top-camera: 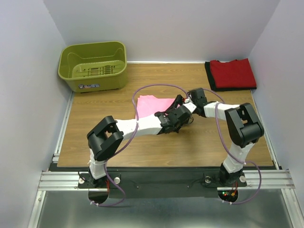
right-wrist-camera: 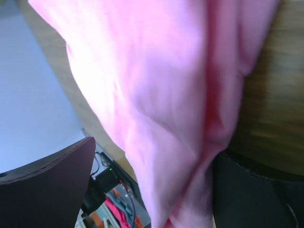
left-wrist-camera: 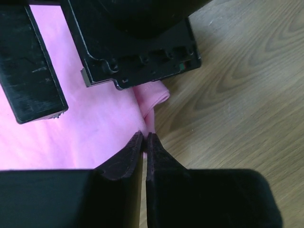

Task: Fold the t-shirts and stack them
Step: Neatly place the folded tshirt to the corner

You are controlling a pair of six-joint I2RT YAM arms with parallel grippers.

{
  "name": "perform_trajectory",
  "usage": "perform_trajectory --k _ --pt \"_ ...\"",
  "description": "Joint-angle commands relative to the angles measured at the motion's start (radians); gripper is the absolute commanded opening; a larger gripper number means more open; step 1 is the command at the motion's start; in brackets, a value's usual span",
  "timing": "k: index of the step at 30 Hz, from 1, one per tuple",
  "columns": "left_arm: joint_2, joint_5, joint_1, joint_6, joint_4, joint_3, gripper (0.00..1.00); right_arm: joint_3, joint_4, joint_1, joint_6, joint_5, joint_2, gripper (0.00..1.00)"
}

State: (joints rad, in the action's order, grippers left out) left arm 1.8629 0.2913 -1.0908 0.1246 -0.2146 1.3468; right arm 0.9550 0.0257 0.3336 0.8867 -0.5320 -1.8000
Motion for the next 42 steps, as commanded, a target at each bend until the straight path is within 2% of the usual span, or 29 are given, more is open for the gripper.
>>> perform_trajectory --k 1,3,6,7,8,9,11,12,13,15,18,19,20,21,23,26,29,30,33,35,39,42 --pt "-0.060 -0.032 -0.001 0.010 0.055 -0.012 0.07 0.013 -0.015 0.044 0.012 0.021 -0.088 0.93" --pt "-0.064 -0.037 -0.003 0.013 0.063 -0.015 0.07 0.018 -0.046 0.047 0.005 0.023 -0.099 0.90" --pt "-0.068 -0.053 -0.003 0.021 0.070 -0.015 0.07 0.021 -0.046 0.047 -0.026 0.035 -0.107 0.75" --pt "-0.067 -0.058 -0.003 0.024 0.073 -0.012 0.07 0.019 -0.043 0.045 -0.038 0.036 -0.107 0.65" --pt "-0.065 -0.063 -0.001 0.026 0.073 -0.009 0.08 0.021 -0.044 0.047 -0.046 0.044 -0.107 0.59" --pt "-0.068 -0.069 -0.003 0.030 0.075 -0.006 0.09 0.022 -0.043 0.045 -0.063 0.050 -0.108 0.45" --pt "-0.076 -0.069 -0.003 0.038 0.080 -0.005 0.10 0.021 -0.041 0.047 -0.075 0.064 -0.108 0.29" --pt "-0.079 -0.069 -0.001 0.043 0.083 -0.005 0.13 0.019 -0.040 0.047 -0.084 0.069 -0.108 0.21" --pt "-0.093 -0.070 0.000 0.047 0.084 -0.008 0.16 0.021 -0.035 0.045 -0.107 0.079 -0.110 0.09" --pt "-0.120 -0.069 0.008 0.064 0.089 -0.014 0.27 0.024 -0.029 0.045 -0.129 0.095 -0.110 0.00" --pt "-0.171 -0.038 0.029 0.090 0.086 -0.026 0.50 0.051 0.041 0.044 -0.208 0.151 -0.101 0.00" --pt "-0.198 -0.014 0.052 0.113 0.075 -0.028 0.62 0.077 0.061 0.042 -0.231 0.168 -0.096 0.00" --pt "-0.199 -0.014 0.052 0.113 0.066 -0.031 0.62 0.077 0.086 0.042 -0.261 0.187 -0.096 0.01" --pt "-0.233 -0.011 0.095 0.133 0.057 -0.040 0.75 0.112 0.144 0.041 -0.319 0.207 -0.099 0.00" --pt "-0.274 -0.029 0.149 0.147 0.044 -0.054 0.84 0.177 0.207 0.033 -0.374 0.280 -0.104 0.00" --pt "-0.382 -0.047 0.256 0.121 0.063 -0.103 0.86 0.237 0.310 0.010 -0.478 0.377 -0.107 0.00" --pt "-0.499 0.029 0.347 0.052 0.086 -0.168 0.93 0.367 0.417 -0.046 -0.580 0.455 -0.113 0.01" --pt "-0.520 0.038 0.406 0.037 0.096 -0.185 0.93 0.396 0.436 -0.057 -0.632 0.472 -0.116 0.01" --pt "-0.571 0.061 0.494 0.009 0.142 -0.242 0.94 0.497 0.488 -0.093 -0.712 0.570 -0.140 0.00" --pt "-0.617 0.129 0.544 0.006 0.199 -0.317 0.94 0.602 0.526 -0.119 -0.793 0.668 -0.174 0.00" --pt "-0.648 0.186 0.610 0.020 0.250 -0.414 0.97 0.773 0.574 -0.151 -0.946 0.855 -0.241 0.01" --pt "-0.631 0.236 0.621 0.006 0.245 -0.400 0.98 0.890 0.574 -0.174 -1.038 0.966 -0.295 0.01"
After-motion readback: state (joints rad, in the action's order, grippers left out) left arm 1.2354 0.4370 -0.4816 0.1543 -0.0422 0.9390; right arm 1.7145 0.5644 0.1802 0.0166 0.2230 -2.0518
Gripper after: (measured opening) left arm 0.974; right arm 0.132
